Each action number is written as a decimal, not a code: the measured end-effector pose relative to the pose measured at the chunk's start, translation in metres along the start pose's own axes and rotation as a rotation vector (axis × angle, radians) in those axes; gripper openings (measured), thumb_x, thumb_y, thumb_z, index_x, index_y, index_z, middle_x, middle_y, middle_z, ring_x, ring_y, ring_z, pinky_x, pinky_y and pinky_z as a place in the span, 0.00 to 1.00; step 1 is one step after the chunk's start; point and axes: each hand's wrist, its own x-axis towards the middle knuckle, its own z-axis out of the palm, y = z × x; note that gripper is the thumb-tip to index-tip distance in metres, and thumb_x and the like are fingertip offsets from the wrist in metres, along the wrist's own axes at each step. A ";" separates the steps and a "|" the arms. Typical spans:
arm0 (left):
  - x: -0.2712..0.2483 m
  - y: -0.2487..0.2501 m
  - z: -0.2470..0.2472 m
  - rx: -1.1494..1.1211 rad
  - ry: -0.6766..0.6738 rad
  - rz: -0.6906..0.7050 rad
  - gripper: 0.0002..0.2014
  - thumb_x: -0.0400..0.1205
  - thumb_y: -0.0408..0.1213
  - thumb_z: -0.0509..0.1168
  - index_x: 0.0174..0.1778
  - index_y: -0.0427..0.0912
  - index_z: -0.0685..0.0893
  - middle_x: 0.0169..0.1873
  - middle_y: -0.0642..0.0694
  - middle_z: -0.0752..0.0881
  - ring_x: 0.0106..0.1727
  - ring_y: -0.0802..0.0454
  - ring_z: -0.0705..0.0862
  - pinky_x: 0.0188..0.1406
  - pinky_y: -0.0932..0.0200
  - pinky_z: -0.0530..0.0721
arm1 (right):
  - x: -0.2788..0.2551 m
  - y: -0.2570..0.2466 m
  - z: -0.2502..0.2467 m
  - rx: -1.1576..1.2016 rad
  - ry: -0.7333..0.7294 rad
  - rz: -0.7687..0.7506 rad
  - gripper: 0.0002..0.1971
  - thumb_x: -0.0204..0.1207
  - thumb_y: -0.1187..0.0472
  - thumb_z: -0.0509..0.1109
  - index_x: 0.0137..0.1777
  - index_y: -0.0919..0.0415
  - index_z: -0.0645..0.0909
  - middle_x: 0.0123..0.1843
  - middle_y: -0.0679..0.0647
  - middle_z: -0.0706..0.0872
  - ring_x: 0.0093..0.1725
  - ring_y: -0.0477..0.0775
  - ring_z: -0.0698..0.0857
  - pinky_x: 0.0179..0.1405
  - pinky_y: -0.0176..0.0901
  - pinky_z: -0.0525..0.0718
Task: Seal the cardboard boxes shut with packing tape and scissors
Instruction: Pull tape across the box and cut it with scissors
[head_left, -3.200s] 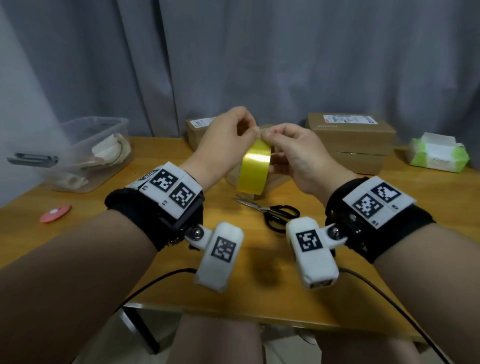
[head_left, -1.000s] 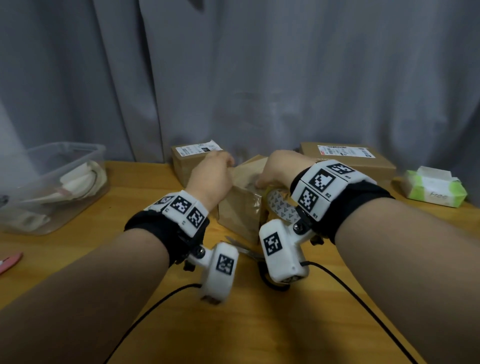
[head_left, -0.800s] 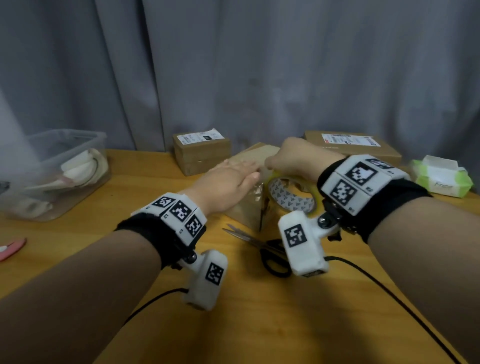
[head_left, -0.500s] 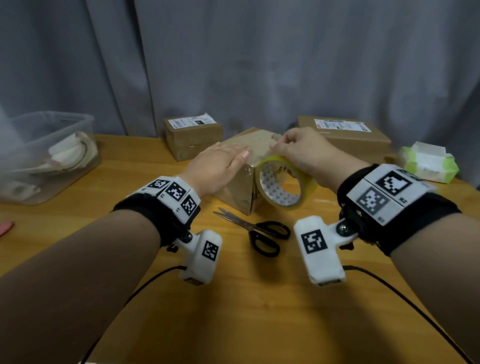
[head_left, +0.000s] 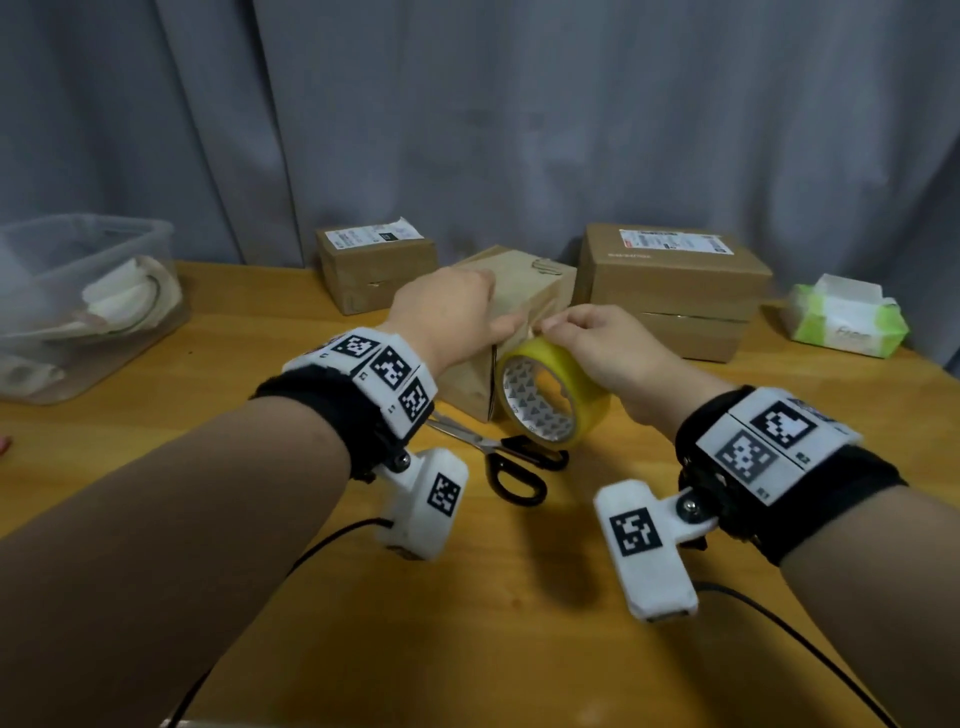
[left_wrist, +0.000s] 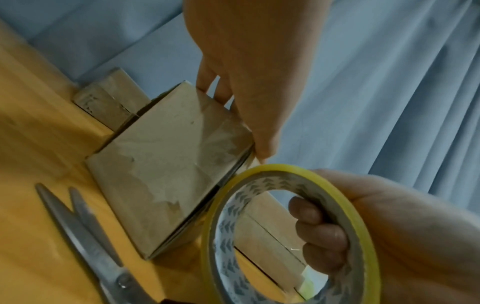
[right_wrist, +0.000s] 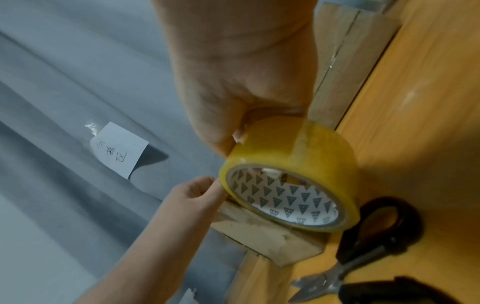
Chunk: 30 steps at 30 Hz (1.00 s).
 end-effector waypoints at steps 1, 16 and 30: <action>0.001 -0.001 -0.001 -0.005 -0.021 0.014 0.23 0.81 0.57 0.60 0.61 0.42 0.80 0.54 0.43 0.85 0.56 0.42 0.82 0.46 0.53 0.78 | 0.000 0.001 0.001 0.040 -0.003 0.009 0.10 0.83 0.53 0.65 0.52 0.56 0.85 0.50 0.54 0.87 0.51 0.54 0.85 0.49 0.46 0.81; 0.006 -0.047 0.003 -0.400 -0.100 -0.086 0.25 0.73 0.55 0.72 0.66 0.55 0.78 0.66 0.49 0.67 0.71 0.44 0.67 0.74 0.49 0.65 | 0.070 -0.029 0.015 -0.901 -0.333 -0.424 0.33 0.84 0.41 0.47 0.85 0.55 0.51 0.86 0.51 0.54 0.84 0.52 0.54 0.81 0.58 0.52; -0.032 -0.037 -0.005 -0.477 -0.156 -0.132 0.26 0.77 0.47 0.71 0.67 0.42 0.70 0.37 0.53 0.76 0.32 0.61 0.74 0.23 0.66 0.65 | 0.059 -0.052 0.046 -1.187 -0.013 0.030 0.32 0.83 0.38 0.43 0.76 0.59 0.69 0.74 0.59 0.73 0.73 0.63 0.69 0.68 0.59 0.70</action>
